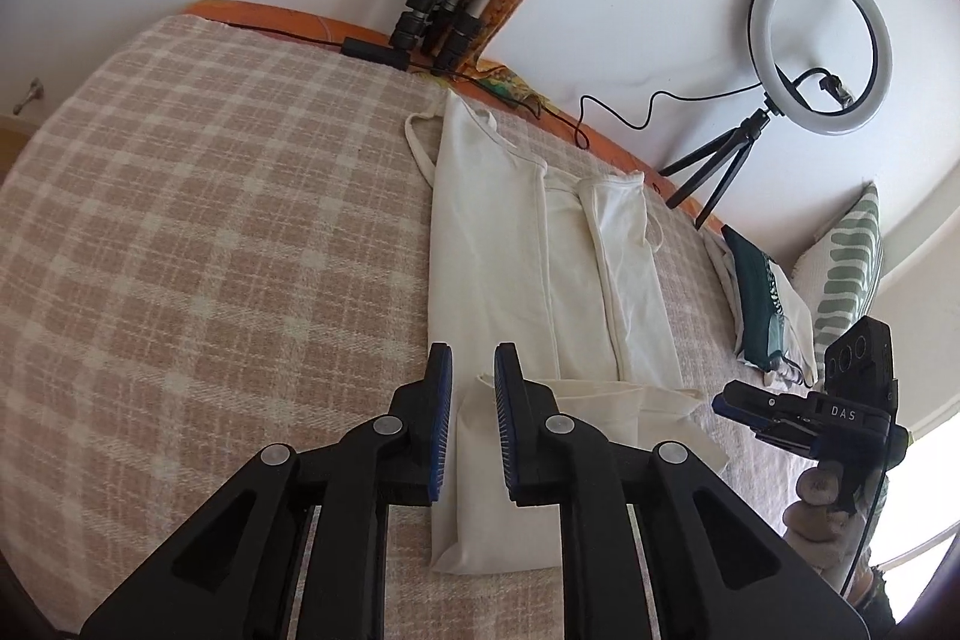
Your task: Fold small clothes
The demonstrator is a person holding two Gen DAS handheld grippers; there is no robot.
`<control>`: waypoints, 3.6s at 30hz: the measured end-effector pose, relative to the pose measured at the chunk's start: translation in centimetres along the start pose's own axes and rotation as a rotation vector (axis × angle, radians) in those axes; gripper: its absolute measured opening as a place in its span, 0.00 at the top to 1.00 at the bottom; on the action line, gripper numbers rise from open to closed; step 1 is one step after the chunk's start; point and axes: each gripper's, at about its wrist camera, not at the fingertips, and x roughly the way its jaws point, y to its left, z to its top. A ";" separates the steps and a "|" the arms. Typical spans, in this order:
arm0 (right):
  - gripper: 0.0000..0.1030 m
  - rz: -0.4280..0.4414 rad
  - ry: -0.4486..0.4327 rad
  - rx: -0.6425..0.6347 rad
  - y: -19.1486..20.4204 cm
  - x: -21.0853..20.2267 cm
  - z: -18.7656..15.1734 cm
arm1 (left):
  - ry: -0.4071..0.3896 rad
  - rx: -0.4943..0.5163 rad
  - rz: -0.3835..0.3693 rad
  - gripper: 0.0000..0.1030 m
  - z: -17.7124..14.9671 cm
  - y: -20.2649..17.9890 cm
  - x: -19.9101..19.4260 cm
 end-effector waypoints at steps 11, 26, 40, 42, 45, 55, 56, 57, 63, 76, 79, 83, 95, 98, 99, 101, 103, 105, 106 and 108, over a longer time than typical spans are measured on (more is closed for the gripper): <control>0.66 -0.028 0.070 -0.133 0.6 0.2 -3.1 | 0.108 0.101 -0.008 0.88 -2.1 -1.1 2.2; 0.67 -0.012 0.084 -0.138 1.4 2.9 -1.0 | 0.107 0.215 0.054 0.71 -2.3 -2.6 5.0; 0.96 -0.126 -0.004 -0.287 4.7 2.4 -1.7 | -0.006 0.258 0.108 0.97 -2.0 -2.9 3.2; 0.96 -0.169 -0.030 -0.297 4.7 2.0 -1.5 | -0.021 0.273 0.121 0.97 -1.8 -2.7 3.2; 0.95 -0.187 -0.019 -0.241 3.3 1.6 -1.1 | -0.001 0.246 0.123 0.96 -1.7 -2.1 3.7; 0.54 0.078 0.072 -0.223 1.8 -0.2 -3.0 | -0.039 0.283 0.090 0.94 -1.4 -3.4 1.8; 0.54 0.080 0.083 -0.220 1.7 0.1 -3.1 | -0.032 0.293 0.087 0.94 -1.5 -3.6 1.9; 0.60 0.072 0.098 -0.221 1.7 0.5 -3.3 | -0.022 0.298 0.083 0.94 -1.7 -3.8 2.2; 0.94 -0.139 0.147 -0.293 2.8 2.2 -5.2 | 0.019 0.346 0.097 0.94 -2.7 -4.7 3.2; 0.85 -0.139 -0.040 -0.412 7.3 0.8 -3.7 | 0.032 0.481 0.016 0.94 -4.5 -9.2 4.0; 0.83 -0.181 -0.017 -0.407 6.9 3.0 -3.3 | 0.073 0.483 0.042 0.94 -4.9 -8.9 5.4; 0.85 -0.234 0.022 -0.374 4.8 4.2 -3.2 | 0.094 0.468 0.081 0.91 -4.8 -7.5 5.9; 0.64 -0.205 -0.074 -0.383 4.8 1.8 1.8 | -0.051 0.317 0.094 0.64 2.8 -3.1 3.9; 0.64 -0.203 -0.080 -0.414 5.1 2.2 4.1 | -0.062 0.292 0.080 0.58 5.3 -2.3 4.8; 0.64 -0.194 -0.078 -0.418 5.1 2.4 5.0 | -0.054 0.276 0.070 0.58 6.1 -2.0 5.3; 0.64 -0.162 -0.071 -0.412 5.1 3.0 6.6 | -0.045 0.246 0.057 0.58 7.5 -1.4 6.4; 0.64 -0.153 -0.069 -0.398 4.9 3.7 8.4 | -0.039 0.226 0.043 0.58 8.5 -1.0 7.5; 0.64 -0.153 -0.069 -0.382 4.5 4.5 10.0 | -0.036 0.214 0.040 0.58 9.3 -0.8 8.5; 0.64 -0.151 -0.066 -0.371 4.2 4.8 10.7 | -0.033 0.207 0.029 0.58 9.7 -0.6 8.9; 0.64 -0.140 -0.057 -0.345 3.4 5.8 12.2 | -0.023 0.190 0.012 0.58 10.3 -0.4 9.9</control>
